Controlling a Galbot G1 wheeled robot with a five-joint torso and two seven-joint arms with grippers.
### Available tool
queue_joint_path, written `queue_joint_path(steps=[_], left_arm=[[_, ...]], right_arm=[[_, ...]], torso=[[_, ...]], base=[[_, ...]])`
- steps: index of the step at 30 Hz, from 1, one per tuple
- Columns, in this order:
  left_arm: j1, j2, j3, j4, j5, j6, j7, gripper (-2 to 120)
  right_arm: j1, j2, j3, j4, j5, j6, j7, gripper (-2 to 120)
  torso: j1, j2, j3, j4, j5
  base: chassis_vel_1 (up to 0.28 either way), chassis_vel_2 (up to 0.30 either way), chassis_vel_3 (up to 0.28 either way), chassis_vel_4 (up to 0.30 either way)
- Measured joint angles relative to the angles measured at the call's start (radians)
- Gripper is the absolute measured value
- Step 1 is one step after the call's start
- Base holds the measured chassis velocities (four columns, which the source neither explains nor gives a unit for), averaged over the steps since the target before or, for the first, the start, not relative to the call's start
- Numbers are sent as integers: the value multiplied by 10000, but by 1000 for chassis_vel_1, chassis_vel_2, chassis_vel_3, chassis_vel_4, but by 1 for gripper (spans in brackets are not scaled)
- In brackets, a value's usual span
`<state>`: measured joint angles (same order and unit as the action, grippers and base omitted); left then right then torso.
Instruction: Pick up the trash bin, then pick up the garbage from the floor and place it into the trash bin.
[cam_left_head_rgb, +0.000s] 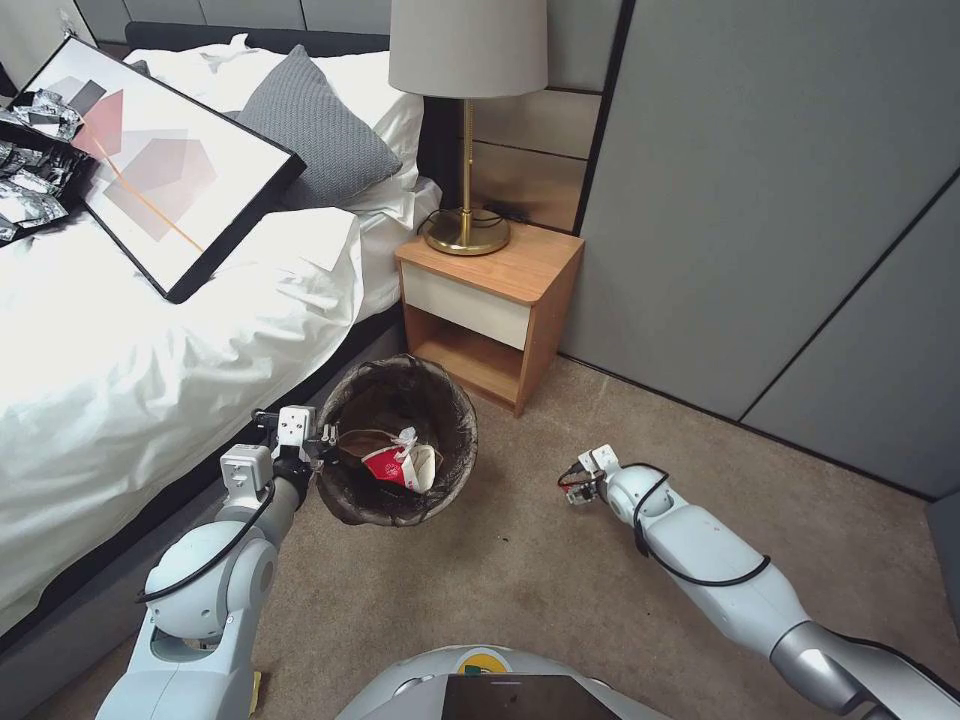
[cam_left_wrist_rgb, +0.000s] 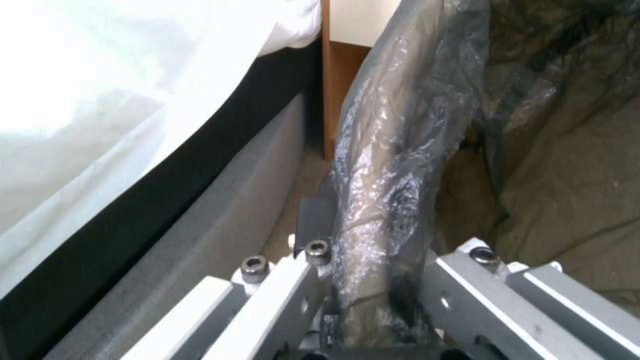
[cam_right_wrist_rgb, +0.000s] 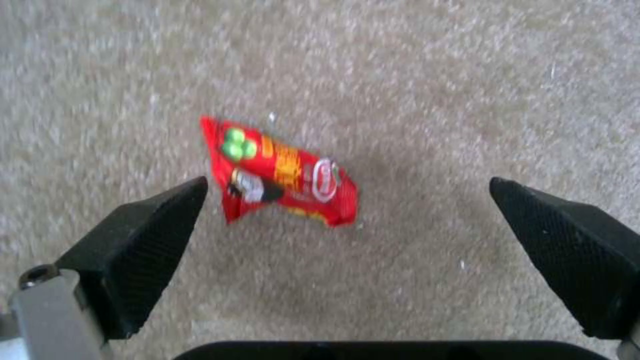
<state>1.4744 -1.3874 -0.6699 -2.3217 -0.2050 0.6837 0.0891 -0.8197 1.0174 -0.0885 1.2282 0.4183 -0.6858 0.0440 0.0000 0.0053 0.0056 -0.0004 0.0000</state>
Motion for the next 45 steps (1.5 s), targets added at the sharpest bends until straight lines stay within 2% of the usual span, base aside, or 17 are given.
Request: queue_joint_path(steps=[30, 40, 45], left_arm=[[5, -39, -91, 1, -11, -6, 43, 0], [-22, -32, -82, 35, -20, -10, 47, 0], [-31, -38, -79, 63, -20, -13, 49, 0]], right_arm=[[333, 778, 112, -825, 45, 204, 103, 100], [264, 1023, 387, -1435, -248, 401, 46, 100], [258, 1188, 488, -1617, -352, 465, 46, 100]], torso=[[0, 0, 0, 2, -1], [0, 1, -1, 1, 0], [-1, 4, -3, -3, -11]], base=[[0, 0, 0, 0], [0, 0, 0, 0], [0, 0, 0, 0]])
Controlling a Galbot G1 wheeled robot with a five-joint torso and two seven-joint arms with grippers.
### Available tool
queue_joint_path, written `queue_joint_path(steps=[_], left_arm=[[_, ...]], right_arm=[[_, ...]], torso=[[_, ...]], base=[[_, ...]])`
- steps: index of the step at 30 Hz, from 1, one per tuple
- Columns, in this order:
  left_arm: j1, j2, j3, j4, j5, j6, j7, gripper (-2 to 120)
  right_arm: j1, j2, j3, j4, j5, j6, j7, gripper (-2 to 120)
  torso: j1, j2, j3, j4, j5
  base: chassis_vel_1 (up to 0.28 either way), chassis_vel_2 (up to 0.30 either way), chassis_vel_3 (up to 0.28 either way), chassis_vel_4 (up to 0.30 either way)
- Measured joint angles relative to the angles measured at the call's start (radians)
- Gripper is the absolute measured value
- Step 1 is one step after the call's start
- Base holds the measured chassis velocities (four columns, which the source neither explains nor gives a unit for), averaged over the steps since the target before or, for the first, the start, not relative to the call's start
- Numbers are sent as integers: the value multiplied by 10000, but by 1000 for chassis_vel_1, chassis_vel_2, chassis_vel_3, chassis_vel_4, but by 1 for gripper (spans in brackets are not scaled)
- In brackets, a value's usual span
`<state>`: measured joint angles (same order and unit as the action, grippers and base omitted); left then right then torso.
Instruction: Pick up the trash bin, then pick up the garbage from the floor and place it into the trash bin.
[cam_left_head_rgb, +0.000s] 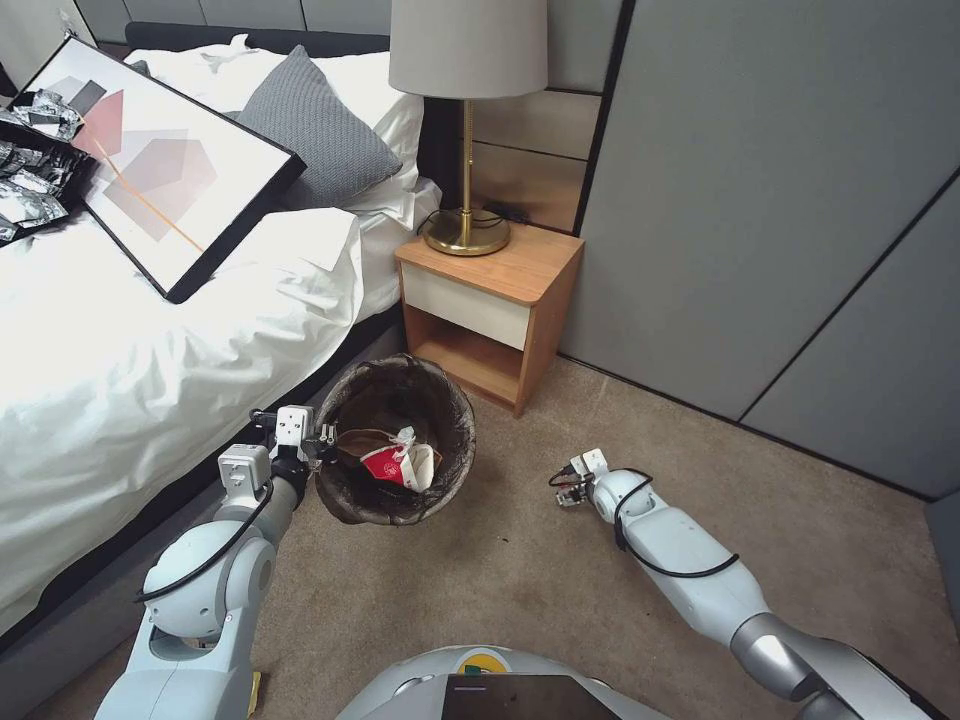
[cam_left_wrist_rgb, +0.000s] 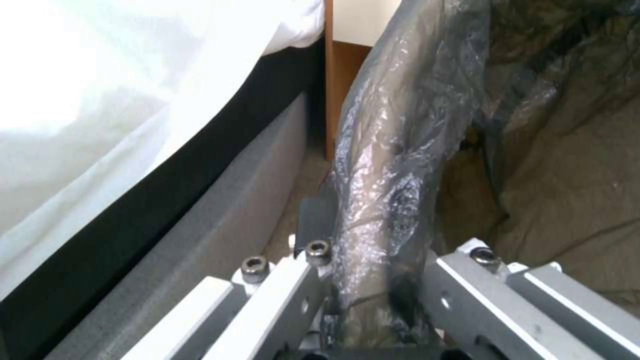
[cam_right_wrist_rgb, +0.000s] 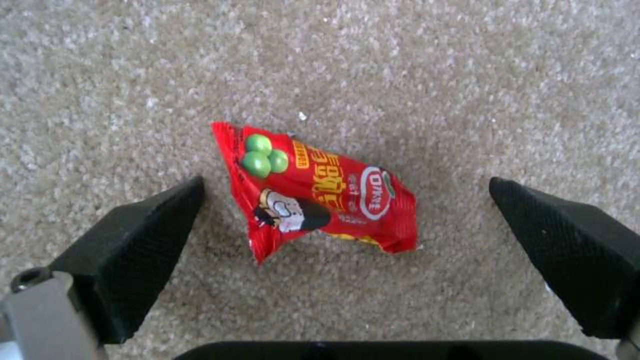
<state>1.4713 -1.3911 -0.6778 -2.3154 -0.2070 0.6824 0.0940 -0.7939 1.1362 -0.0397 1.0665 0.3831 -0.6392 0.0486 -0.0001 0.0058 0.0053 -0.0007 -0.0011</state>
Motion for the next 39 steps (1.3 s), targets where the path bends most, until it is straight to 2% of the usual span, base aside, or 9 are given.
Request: queue_joint_path(steps=[4, 11, 20, 24, 28, 33, 37, 38, 39], left_arm=[[-1, 1, -2, 8, 0, -13, 7, 0], [5, -18, -5, 11, 0, -23, 23, 0], [-17, 23, -6, 33, -16, -26, 35, 0], [-44, 22, 10, 37, -20, -26, 36, 0], [-49, 22, 14, 38, -21, -26, 36, 0], [-70, 29, 44, 35, -42, -25, 36, 0], [-72, 27, 56, 35, -42, -25, 36, 0], [-72, 24, 70, 35, -43, -26, 37, 0], [-73, 25, 73, 34, -43, -26, 38, 0]], right_arm=[[7, 54, 4, -70, -60, 24, -3, 100], [90, 105, 8, -141, 0, 127, 33, 88], [-63, 183, 59, -151, -23, 166, 22, 66], [-136, 153, 59, -50, -20, 125, 10, 52], [-184, 119, 59, 4, -20, 97, 9, 48], [-350, 42, 95, 90, -32, 77, 2, 32], [-373, 44, 107, 92, -48, 77, 2, 28], [-405, 47, 123, 100, -67, 77, 1, 21], [-426, 47, 128, 109, -83, 76, 1, 18]], torso=[[0, 0, 0, -2, 3], [0, 0, 1, 5, 8], [-1, 0, 1, 3, 8], [-1, -2, 1, 7, 11], [-1, -3, 2, 10, 15], [-1, -2, 2, 11, 18], [-1, -2, 1, 11, 18], [-1, -2, 2, 12, 18], [-1, -3, 2, 12, 19]], base=[[0, 0, 0, 0], [0, 0, 0, 0], [0, 0, 0, 0], [0, 0, 0, 0], [0, 0, 0, 0], [0, 0, 0, 0], [0, 0, 0, 0], [0, 0, 0, 0], [0, 0, 0, 0]])
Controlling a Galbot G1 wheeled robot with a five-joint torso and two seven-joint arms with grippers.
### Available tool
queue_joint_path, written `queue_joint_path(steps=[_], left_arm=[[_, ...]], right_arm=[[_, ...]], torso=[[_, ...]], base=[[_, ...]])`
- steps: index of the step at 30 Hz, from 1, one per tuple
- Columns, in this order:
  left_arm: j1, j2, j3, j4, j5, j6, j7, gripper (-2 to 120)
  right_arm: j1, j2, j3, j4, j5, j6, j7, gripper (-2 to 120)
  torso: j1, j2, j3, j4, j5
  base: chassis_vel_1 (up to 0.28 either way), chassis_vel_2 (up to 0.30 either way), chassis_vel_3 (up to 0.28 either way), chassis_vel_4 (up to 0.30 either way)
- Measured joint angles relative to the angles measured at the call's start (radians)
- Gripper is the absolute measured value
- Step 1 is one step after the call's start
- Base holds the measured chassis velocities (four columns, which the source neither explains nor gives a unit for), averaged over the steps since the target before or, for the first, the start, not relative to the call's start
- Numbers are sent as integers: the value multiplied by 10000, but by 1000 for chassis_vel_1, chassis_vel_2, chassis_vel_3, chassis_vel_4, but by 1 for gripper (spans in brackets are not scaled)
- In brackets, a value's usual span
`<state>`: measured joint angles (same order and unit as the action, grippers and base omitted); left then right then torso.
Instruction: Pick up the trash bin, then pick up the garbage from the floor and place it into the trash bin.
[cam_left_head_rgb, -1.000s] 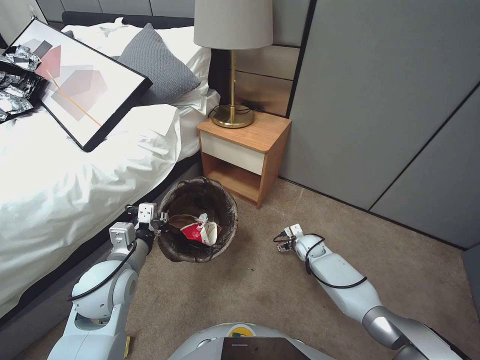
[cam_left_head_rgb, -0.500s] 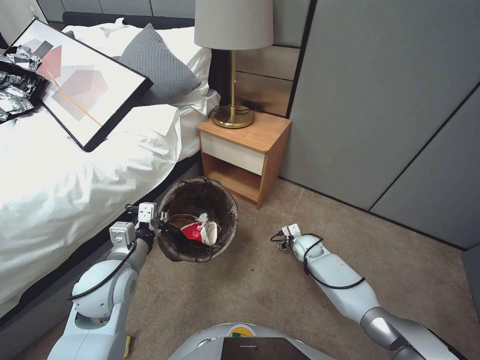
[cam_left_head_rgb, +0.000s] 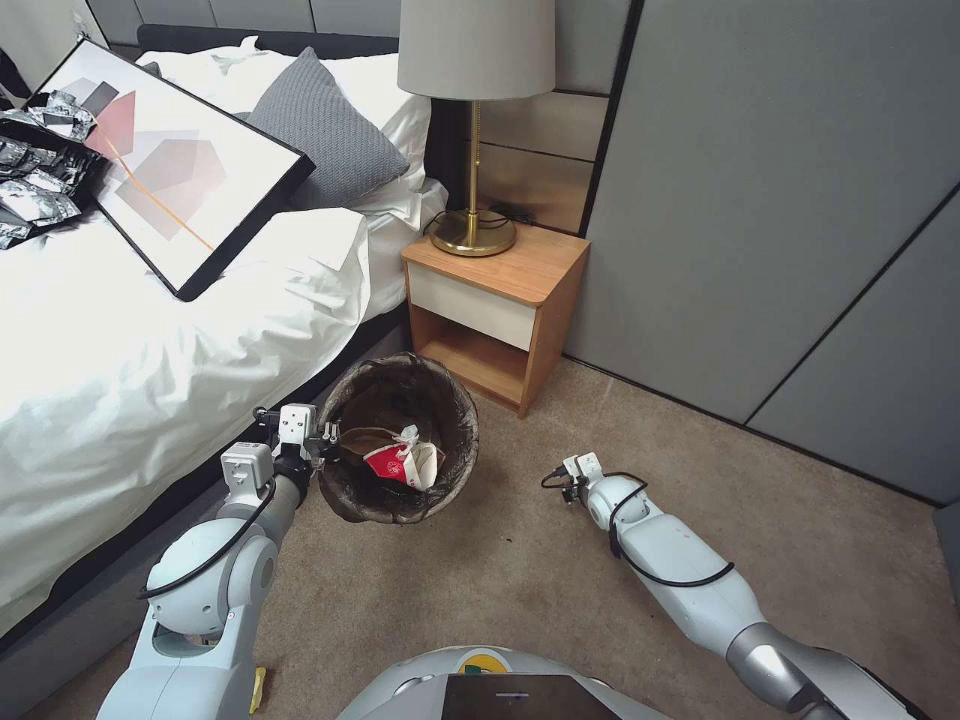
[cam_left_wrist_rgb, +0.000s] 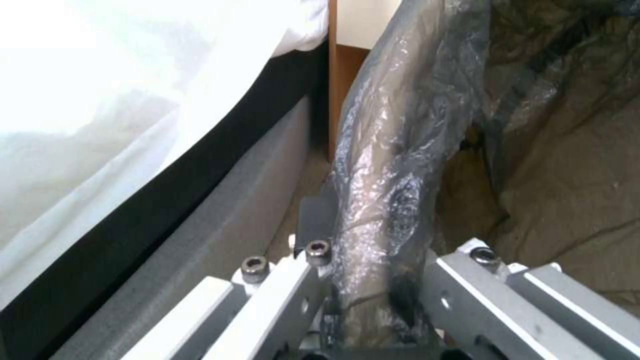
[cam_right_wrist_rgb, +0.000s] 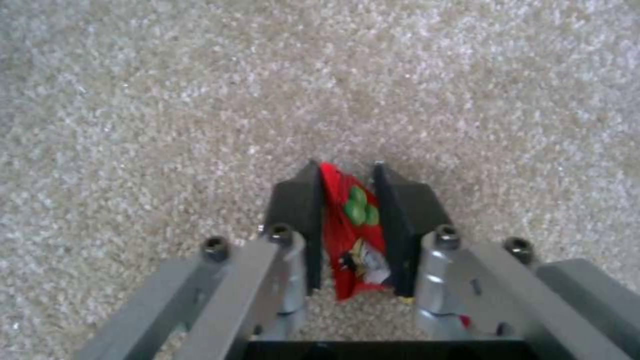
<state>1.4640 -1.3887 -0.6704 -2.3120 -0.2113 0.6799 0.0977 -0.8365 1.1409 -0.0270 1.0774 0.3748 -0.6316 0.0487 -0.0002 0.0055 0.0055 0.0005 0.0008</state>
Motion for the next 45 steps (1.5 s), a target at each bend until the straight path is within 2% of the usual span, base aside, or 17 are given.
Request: queue_joint_path(steps=[6, 7, 8, 9, 10, 19, 28, 31, 33, 34, 36, 38, 39, 41, 42, 44, 45], left_arm=[[-10, -3, -19, -8, -4, 0, 0, 0], [-7, -6, -37, -9, -3, 1, -1, 0], [-7, -6, -37, -9, -3, 1, -1, 0], [-7, -6, -36, -9, -4, 0, 0, 0], [-8, -6, -35, -15, -9, 0, 7, 0], [-12, -5, -67, -32, -14, 2, 8, 0], [-25, 12, -77, -35, -15, 3, 12, 0], [-1, 14, -96, -52, -8, 5, 24, 0], [0, 17, -105, -59, -7, 10, 25, 0], [1, 25, -120, -89, -6, 22, 29, 0], [2, 30, -123, -98, -7, 27, 32, 0], [-10, 27, -124, -114, 9, 50, 48, 0], [-10, 27, -124, -114, 9, 50, 48, 0], [-32, -22, -62, -129, 36, 104, 52, 0], [-32, -22, -62, -129, 36, 104, 52, 0], [-41, -48, 3, -150, 87, 209, 45, 0], [-41, -48, 3, -150, 87, 209, 45, 0]], right_arm=[[-19, 1, 66, -14, -95, -8, 68, 3], [-9, -29, 101, -45, -130, -30, 125, 0], [-9, -29, 101, -45, -130, -30, 125, 0], [4, -36, 102, -46, -133, -37, 140, 0], [22, -36, 98, -42, -131, -43, 136, 0], [52, -130, 93, 28, -111, -87, 120, 0], [-19, -769, 308, 778, 122, -265, 172, 0], [-144, -1292, 602, 2083, 748, -460, 358, 0], [-157, -1389, 654, 2343, 878, -519, 404, 0], [-165, -1665, 816, 3058, 1271, -683, 568, 0], [-163, -1798, 886, 3375, 1434, -741, 653, 0], [85, -2436, 1191, 5018, 2360, -1028, 1011, 0], [85, -2436, 1191, 5018, 2360, -1028, 1011, 0], [672, -3061, 1384, 6718, 3787, -1078, 1458, 0], [672, -3061, 1384, 6718, 3787, -1078, 1458, 0], [1390, -3654, 1338, 7978, 5099, -1081, 1813, 0], [1390, -3654, 1338, 7978, 5099, -1081, 1813, 0]], torso=[[2, -3, 3, 2, 2], [2, -4, 5, -12, -22], [2, -4, 5, -12, -22], [2, -4, 5, -24, -27], [2, -4, 4, -18, -3], [2, -5, 4, -3, -5], [3, -5, 4, -18, -9], [3, -3, 3, -9, -7], [3, -3, 3, -10, -7], [3, -2, 1, -9, -7], [3, -2, 1, -9, -7], [3, -2, 1, -11, -5], [3, -2, 1, -11, -5], [2, -2, 1, -9, -8], [2, -2, 1, -9, -8], [2, -1, 1, -6, -10], [2, -1, 1, -6, -10]], base=[[0, 0, 0, 0], [0, 0, 0, 0], [0, 0, 0, 0], [0, 0, 0, 0], [0, 0, 0, 0], [0, 0, 0, 0], [0, 0, 0, 0], [0, 0, 0, 0], [0, 0, 0, 0], [0, 0, 0, 0], [0, 0, 0, 0], [0, 0, 0, 0], [0, 0, 0, 0], [0, 0, 0, 0], [0, 0, 0, 0], [0, 0, 0, 0], [0, 0, 0, 0]])
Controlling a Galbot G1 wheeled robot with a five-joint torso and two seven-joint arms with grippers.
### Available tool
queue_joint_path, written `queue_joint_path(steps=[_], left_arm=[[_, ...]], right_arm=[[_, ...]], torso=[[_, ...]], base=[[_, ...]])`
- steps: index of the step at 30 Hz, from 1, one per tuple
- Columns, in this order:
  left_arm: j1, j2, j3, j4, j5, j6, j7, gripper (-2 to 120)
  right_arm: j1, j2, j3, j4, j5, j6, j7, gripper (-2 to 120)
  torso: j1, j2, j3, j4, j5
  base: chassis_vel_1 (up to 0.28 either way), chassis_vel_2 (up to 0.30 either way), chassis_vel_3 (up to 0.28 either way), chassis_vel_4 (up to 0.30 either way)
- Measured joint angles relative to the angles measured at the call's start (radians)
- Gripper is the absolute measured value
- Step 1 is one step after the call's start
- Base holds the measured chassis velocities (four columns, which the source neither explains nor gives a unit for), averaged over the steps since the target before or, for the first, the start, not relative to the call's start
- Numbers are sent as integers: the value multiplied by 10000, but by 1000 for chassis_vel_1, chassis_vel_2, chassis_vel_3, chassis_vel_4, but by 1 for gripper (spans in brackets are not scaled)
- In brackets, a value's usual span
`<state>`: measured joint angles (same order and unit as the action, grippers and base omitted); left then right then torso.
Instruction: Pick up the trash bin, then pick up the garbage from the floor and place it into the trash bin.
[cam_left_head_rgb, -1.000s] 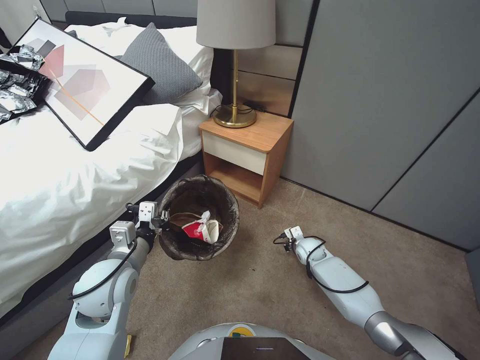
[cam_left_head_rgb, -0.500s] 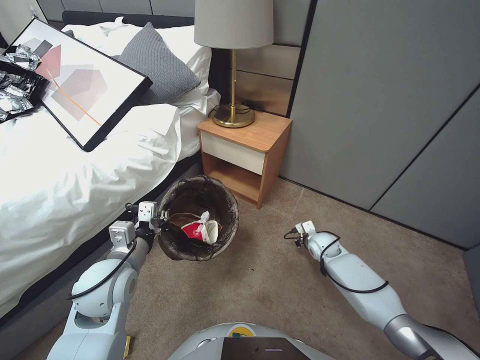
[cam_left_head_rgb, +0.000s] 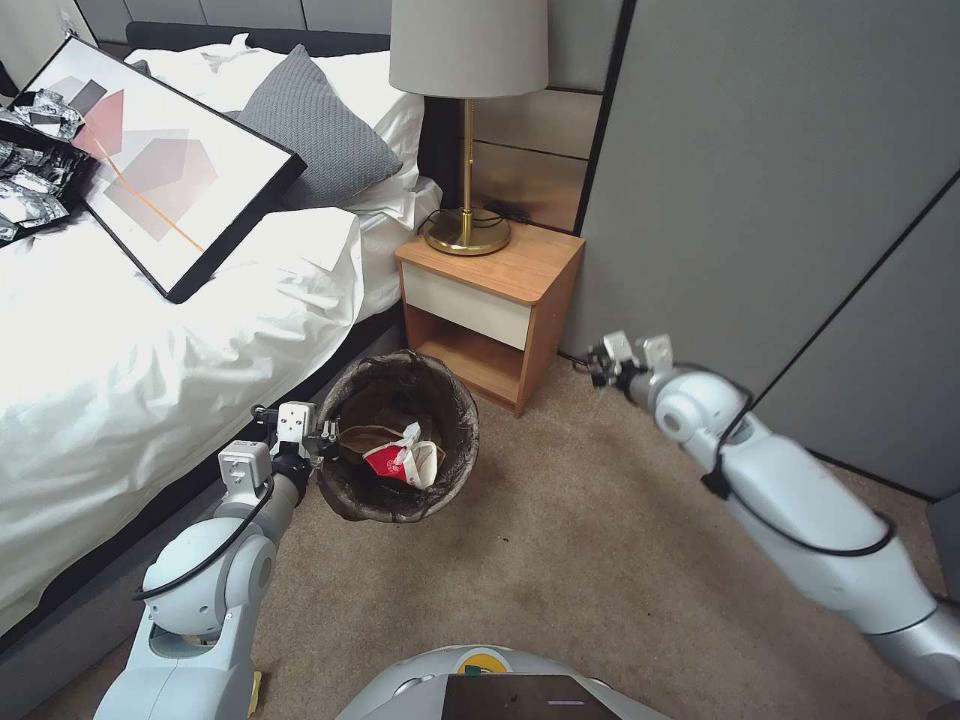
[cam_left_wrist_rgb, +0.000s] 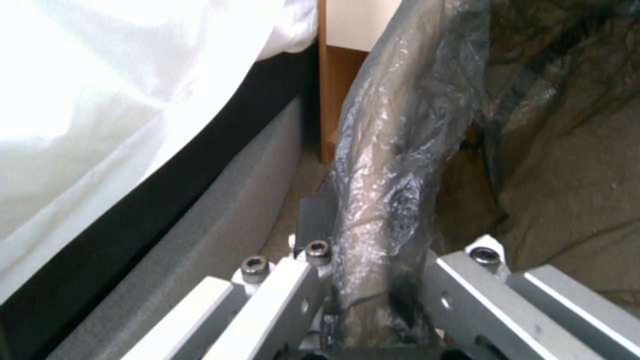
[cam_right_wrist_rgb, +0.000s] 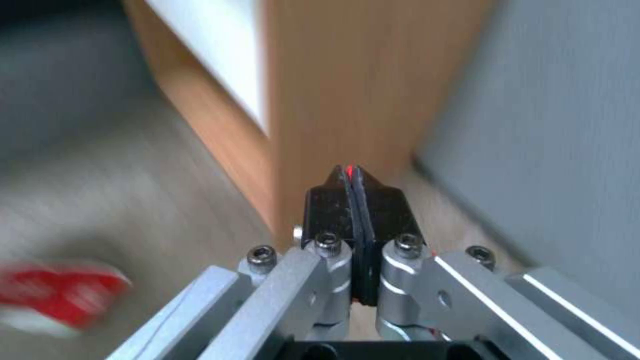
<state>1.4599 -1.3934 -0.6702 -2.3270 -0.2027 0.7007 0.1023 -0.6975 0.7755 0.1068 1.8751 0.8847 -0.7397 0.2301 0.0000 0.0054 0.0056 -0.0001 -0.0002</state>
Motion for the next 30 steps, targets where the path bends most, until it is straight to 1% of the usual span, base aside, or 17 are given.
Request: queue_joint_path(steps=[2, 3, 5, 7, 9, 10, 12, 13, 14, 15, 17, 20, 21, 24, 25, 27, 30], left_arm=[[-12, -27, 58, -67, 3, 153, -22, 0], [-12, -27, 58, -67, 3, 153, -22, 0], [-13, -56, 122, -141, -16, 320, -91, 0], [-13, -57, 128, -144, -16, 328, -104, 0], [-17, -83, 152, -180, -33, 341, -183, 0], [-17, -83, 152, -180, -33, 341, -183, 0], [-20, -94, 179, -216, -145, 343, -219, 0], [-30, -113, 219, -255, -194, 345, -209, 0], [-41, -126, 232, -259, -193, 345, -206, 0], [-41, -126, 232, -259, -193, 345, -206, 0], [-65, -145, 247, -262, -156, 355, -207, 0], [-66, -149, 261, -276, -130, 363, -201, 0], [-65, -148, 273, -293, -113, 364, -189, 0], [-63, -145, 275, -302, -102, 364, -184, 0], [-58, -131, 275, -316, -75, 364, -181, 0], [-58, -127, 273, -318, -67, 364, -181, 0], [-56, -88, 254, -319, -12, 364, -170, 0]], right_arm=[[742, -464, -203, 930, 1337, 2, 383, 0], [742, -464, -203, 930, 1337, 2, 383, 0], [1769, -821, -537, 1880, 3006, 6, 733, 0], [1929, -854, -592, 1997, 3290, 7, 793, 0], [2945, -883, -868, 2560, 4720, 9, 1071, 0], [2945, -883, -868, 2560, 4720, 9, 1071, 0], [3946, -751, -1161, 2899, 5987, 14, 1373, 0], [5036, -418, -1584, 3142, 7409, 22, 1794, 0], [5500, -212, -1826, 3206, 8138, 23, 2045, 0], [5500, -212, -1826, 3206, 8138, 23, 2045, 0], [6400, 322, -2336, 3275, 9602, 25, 2658, 0], [6811, 579, -2616, 3291, 10154, 27, 2948, 0], [7092, 761, -2839, 3313, 10559, 28, 3146, 0], [7209, 849, -2943, 3327, 10743, 28, 3224, 0], [7407, 1007, -3137, 3364, 11076, 29, 3357, 0], [7460, 1048, -3183, 3374, 11175, 29, 3408, 0], [7752, 1321, -3539, 3417, 11764, 31, 3648, 0]], torso=[[0, 0, 0, -2, 2], [0, 0, 0, -2, 2], [0, 1, 0, -3, 2], [0, 1, 0, -2, 0], [0, 1, 0, 0, 4], [0, 1, 0, 0, 4], [0, 2, 0, -4, 2], [0, 2, -1, -1, -3], [0, 2, 0, -1, 0], [0, 2, 0, -1, 0], [0, 2, 0, 1, 0], [0, 2, 0, 2, -1], [0, 1, 0, 3, -3], [0, 2, 0, 2, -4], [0, 2, 0, 2, -2], [0, 2, 0, 2, -1], [0, 1, 0, 0, 0]], base=[[0, 0, 0, 0], [0, 0, 0, 0], [0, 0, 0, 0], [0, 0, 0, 0], [0, 0, 0, 0], [0, 0, 0, 0], [0, 0, 0, 0], [0, 0, 0, 0], [0, 0, 0, 0], [0, 0, 0, 0], [0, 0, 0, 0], [0, 0, 0, 0], [0, 0, 0, 0], [0, 0, 0, 0], [0, 0, 0, 0], [0, 0, 0, 0], [0, 0, 0, 0]])
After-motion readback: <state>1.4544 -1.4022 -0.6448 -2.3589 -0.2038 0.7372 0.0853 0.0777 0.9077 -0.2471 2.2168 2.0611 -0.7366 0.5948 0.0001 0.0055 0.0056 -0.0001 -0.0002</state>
